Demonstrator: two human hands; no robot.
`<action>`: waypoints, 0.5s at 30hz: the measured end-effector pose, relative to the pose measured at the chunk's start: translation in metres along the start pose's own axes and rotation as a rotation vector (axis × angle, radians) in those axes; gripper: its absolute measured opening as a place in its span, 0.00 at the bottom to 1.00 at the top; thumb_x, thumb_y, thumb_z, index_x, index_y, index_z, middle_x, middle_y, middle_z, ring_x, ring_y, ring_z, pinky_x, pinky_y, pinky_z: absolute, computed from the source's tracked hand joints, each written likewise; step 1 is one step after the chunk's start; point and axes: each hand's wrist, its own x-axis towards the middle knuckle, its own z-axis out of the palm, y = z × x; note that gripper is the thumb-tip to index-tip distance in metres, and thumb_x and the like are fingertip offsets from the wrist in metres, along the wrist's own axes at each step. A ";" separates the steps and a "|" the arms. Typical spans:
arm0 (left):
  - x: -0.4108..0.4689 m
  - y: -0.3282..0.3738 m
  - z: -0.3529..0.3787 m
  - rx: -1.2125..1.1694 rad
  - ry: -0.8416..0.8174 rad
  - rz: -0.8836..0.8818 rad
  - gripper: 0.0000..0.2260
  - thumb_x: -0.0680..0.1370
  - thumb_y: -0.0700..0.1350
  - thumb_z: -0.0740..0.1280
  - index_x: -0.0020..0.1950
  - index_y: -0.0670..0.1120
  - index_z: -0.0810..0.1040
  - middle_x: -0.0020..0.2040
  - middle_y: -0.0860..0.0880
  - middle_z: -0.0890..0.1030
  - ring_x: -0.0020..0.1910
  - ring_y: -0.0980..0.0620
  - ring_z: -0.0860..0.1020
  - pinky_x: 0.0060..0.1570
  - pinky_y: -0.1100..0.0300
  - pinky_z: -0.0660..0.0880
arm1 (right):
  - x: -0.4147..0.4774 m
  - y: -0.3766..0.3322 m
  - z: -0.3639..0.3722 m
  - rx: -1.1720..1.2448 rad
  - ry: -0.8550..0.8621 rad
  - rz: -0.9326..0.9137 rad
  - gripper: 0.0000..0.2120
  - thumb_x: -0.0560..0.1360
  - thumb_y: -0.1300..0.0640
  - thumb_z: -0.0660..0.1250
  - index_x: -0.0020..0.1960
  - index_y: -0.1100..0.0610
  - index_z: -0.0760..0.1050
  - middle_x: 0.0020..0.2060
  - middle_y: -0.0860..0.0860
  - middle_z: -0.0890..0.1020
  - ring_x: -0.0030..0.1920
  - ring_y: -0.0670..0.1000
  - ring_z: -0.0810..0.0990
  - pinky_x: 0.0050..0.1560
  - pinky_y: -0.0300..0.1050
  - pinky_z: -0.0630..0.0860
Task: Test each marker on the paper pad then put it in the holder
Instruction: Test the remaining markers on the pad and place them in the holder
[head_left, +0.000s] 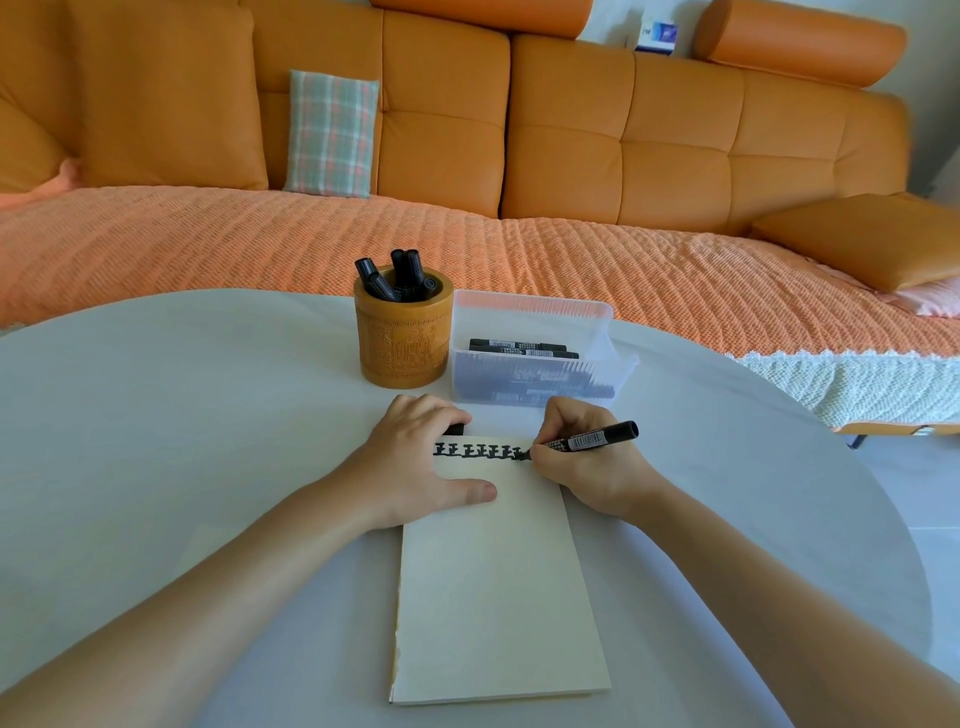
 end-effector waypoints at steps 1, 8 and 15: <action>0.000 0.000 0.000 -0.002 -0.001 -0.002 0.45 0.59 0.77 0.61 0.71 0.55 0.67 0.63 0.62 0.66 0.65 0.61 0.58 0.65 0.58 0.64 | 0.000 -0.001 0.000 -0.001 0.004 0.001 0.10 0.70 0.68 0.69 0.37 0.66 0.68 0.27 0.49 0.72 0.28 0.47 0.68 0.29 0.39 0.65; -0.001 -0.003 0.000 0.001 -0.002 0.009 0.44 0.60 0.76 0.61 0.71 0.54 0.67 0.63 0.62 0.66 0.65 0.62 0.58 0.63 0.60 0.62 | 0.000 -0.001 -0.003 0.152 0.092 0.026 0.07 0.72 0.66 0.68 0.39 0.63 0.70 0.26 0.49 0.72 0.27 0.50 0.67 0.27 0.40 0.63; 0.005 -0.009 -0.011 -0.178 0.164 -0.021 0.17 0.83 0.48 0.57 0.72 0.51 0.70 0.61 0.58 0.75 0.64 0.59 0.68 0.67 0.59 0.65 | 0.001 -0.011 -0.005 0.117 0.143 -0.094 0.14 0.78 0.69 0.65 0.54 0.53 0.83 0.40 0.50 0.84 0.30 0.53 0.73 0.32 0.38 0.70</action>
